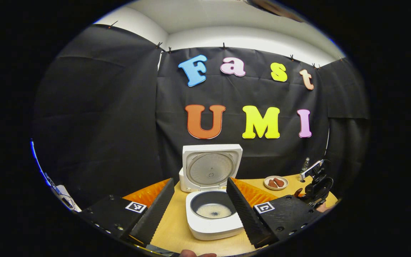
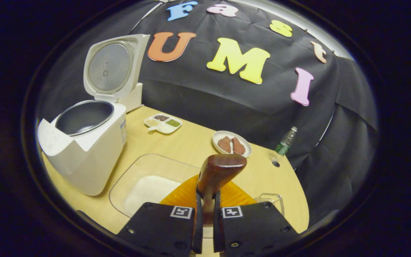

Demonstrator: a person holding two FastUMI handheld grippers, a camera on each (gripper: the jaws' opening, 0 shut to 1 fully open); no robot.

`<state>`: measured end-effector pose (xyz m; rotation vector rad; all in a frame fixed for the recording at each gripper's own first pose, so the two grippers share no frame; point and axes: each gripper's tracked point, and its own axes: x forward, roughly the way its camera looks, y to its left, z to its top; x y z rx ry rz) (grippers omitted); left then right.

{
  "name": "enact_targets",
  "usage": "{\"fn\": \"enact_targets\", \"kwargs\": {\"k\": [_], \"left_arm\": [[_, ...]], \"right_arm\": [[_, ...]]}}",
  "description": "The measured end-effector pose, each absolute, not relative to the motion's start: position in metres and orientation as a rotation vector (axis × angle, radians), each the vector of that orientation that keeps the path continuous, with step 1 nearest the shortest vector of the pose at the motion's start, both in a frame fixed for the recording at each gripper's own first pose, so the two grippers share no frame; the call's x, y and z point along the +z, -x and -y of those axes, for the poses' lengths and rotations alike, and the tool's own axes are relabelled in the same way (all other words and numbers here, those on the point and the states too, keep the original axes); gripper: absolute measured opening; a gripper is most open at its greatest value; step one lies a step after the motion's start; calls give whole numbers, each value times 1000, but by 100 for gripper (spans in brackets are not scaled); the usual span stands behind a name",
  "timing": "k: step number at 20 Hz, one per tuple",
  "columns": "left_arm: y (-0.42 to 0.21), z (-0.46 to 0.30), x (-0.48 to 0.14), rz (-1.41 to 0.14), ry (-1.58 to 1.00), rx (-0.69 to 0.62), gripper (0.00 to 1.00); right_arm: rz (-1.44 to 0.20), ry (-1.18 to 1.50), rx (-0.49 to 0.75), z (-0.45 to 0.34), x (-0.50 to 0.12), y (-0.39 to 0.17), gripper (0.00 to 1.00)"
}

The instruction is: Close the left gripper, press the button to open the rice cooker; take a wooden spoon from the chopstick holder with the right hand, scoop a spoonful of rice and pour it into the rice cooker, then put the wooden spoon back into the chopstick holder.

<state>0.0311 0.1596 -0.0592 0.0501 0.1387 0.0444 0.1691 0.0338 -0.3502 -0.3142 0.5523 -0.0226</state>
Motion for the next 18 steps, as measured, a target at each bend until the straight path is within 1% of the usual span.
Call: {"fn": "enact_targets", "kwargs": {"k": [2, 6, 8, 13, 18], "left_arm": [[-30, -164, -62, -149, -47, 49, 94], [-30, -166, -64, -155, -38, 50, 94], [-29, -167, -66, -164, -42, 52, 94], [-27, -170, -65, -167, -37, 68, 94], [-26, -163, -62, -167, -30, 80, 94]], "right_arm": [[-570, 252, -3, -46, -356, -166, 17], [-621, 39, 64, -82, -364, -165, 16], [-640, -78, 76, -90, -365, -165, 17], [-675, -399, 78, -92, -360, -167, 17], [-683, -651, 73, -75, -353, -171, 17]]}}
